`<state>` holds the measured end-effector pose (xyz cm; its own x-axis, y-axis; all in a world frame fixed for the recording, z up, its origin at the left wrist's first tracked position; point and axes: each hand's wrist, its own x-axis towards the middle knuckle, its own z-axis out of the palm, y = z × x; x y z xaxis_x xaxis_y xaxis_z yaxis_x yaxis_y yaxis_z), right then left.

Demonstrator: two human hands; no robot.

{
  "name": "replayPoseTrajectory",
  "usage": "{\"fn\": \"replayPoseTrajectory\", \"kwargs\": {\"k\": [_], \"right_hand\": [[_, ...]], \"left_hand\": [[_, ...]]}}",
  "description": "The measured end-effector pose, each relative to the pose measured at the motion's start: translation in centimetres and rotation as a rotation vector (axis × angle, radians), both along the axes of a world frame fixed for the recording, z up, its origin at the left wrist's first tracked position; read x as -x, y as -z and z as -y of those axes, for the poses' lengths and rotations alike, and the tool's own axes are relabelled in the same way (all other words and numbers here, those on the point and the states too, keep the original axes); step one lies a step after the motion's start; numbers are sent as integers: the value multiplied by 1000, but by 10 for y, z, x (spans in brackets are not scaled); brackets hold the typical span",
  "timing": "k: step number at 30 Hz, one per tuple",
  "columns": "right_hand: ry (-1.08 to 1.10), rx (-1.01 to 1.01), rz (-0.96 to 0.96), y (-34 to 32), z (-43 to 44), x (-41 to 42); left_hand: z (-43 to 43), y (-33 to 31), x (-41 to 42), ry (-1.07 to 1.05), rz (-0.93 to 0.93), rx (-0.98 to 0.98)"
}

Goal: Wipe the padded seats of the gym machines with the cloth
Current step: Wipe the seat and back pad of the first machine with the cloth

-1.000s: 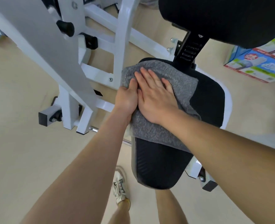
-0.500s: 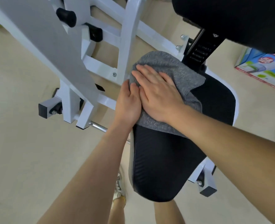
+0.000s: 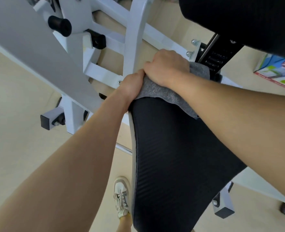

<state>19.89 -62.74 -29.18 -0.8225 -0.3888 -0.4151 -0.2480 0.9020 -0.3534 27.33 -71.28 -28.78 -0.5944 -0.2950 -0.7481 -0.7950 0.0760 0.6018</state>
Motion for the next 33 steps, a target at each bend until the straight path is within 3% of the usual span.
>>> {"fn": "replayPoseTrajectory", "kwargs": {"k": [2,6,8,11,14,16,21,27,33], "right_hand": [[-3,-3,-41,-3,-13,-10],[-121,32,-189,-13,-56,-58],[-136,25,-171,-13,-65,-66],[-100,5,-176,-5,-55,-47],[-9,-48,-96,-3,-43,-20],[26,-64,-84,-3,-38,-17],[90,-39,-181,-7,-45,-48],[130,-75,-118,-29,-59,-123],[150,-111,-125,-58,-62,-198]], "left_hand": [[-8,-13,-9,152,-47,104],[-30,-28,-40,475,-192,613],[-35,-28,-44,531,-206,745],[-26,-17,-18,533,-166,648],[-13,-10,19,444,-122,278],[-10,-8,28,444,-135,179],[-14,-8,7,547,-256,355],[-28,-22,-69,604,-335,566],[-46,-45,-153,385,-443,281]]}}
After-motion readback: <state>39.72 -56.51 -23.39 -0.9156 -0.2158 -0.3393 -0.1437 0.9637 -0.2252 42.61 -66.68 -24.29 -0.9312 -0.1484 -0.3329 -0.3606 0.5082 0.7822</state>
